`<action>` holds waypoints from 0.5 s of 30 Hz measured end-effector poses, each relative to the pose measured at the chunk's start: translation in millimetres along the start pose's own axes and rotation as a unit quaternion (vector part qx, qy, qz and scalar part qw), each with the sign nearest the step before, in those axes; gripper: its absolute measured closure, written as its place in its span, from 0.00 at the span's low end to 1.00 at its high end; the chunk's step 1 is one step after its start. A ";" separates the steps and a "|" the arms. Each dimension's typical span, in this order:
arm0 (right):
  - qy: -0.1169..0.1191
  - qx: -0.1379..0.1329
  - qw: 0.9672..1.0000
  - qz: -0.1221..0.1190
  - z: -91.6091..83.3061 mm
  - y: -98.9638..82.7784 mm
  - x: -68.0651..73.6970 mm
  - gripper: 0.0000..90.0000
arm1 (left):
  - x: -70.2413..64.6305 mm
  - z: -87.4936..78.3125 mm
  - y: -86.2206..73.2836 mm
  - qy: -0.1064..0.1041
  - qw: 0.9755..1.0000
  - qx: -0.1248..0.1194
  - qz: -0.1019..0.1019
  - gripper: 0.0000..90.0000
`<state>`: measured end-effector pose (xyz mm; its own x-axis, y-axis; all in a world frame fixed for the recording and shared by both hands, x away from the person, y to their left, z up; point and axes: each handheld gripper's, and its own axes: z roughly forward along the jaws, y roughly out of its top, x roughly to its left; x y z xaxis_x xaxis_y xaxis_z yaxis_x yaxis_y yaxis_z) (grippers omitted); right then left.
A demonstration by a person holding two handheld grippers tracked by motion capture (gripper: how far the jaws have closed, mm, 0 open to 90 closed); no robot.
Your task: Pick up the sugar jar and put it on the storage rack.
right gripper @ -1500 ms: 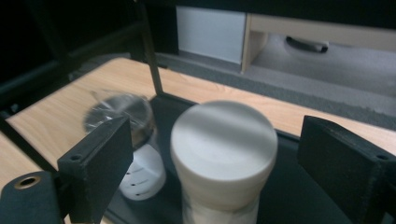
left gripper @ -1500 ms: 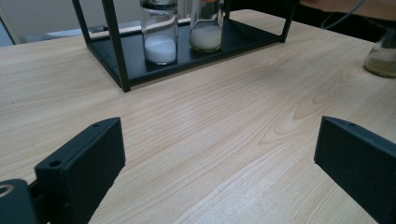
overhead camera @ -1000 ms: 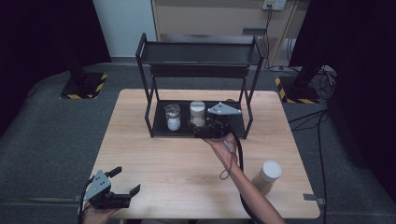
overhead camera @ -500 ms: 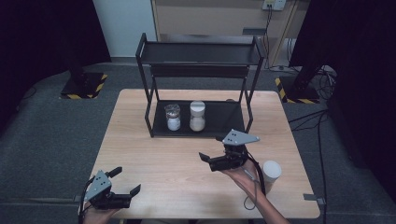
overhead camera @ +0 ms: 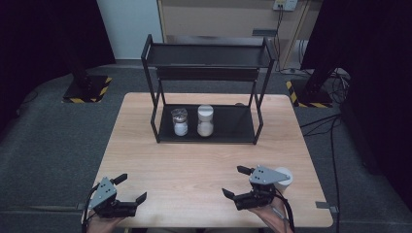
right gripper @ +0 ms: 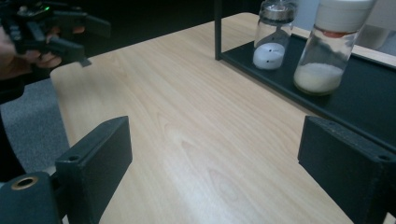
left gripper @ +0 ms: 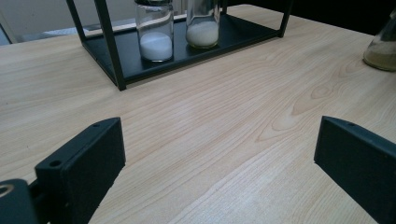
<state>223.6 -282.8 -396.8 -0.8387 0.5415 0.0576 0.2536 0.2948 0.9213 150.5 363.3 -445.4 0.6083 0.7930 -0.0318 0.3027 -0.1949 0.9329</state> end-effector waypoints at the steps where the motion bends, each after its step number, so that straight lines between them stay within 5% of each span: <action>1: 0.000 0.000 1.000 -0.005 -1.6 -2.9 1.5 0.11 | -0.1 0.1 0.0 0.000 1.000 0.000 0.000 0.01; 15: 0.001 -0.015 1.000 -0.004 -7.5 -31.9 2.0 0.11 | 1.8 0.3 -0.3 -0.009 1.000 -0.002 0.000 0.01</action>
<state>210.3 -297.0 -423.1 -0.8416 0.5378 0.0507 0.2324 0.2758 0.9327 151.7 364.6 -445.8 0.6217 0.7823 -0.0390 0.2998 -0.1917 0.9345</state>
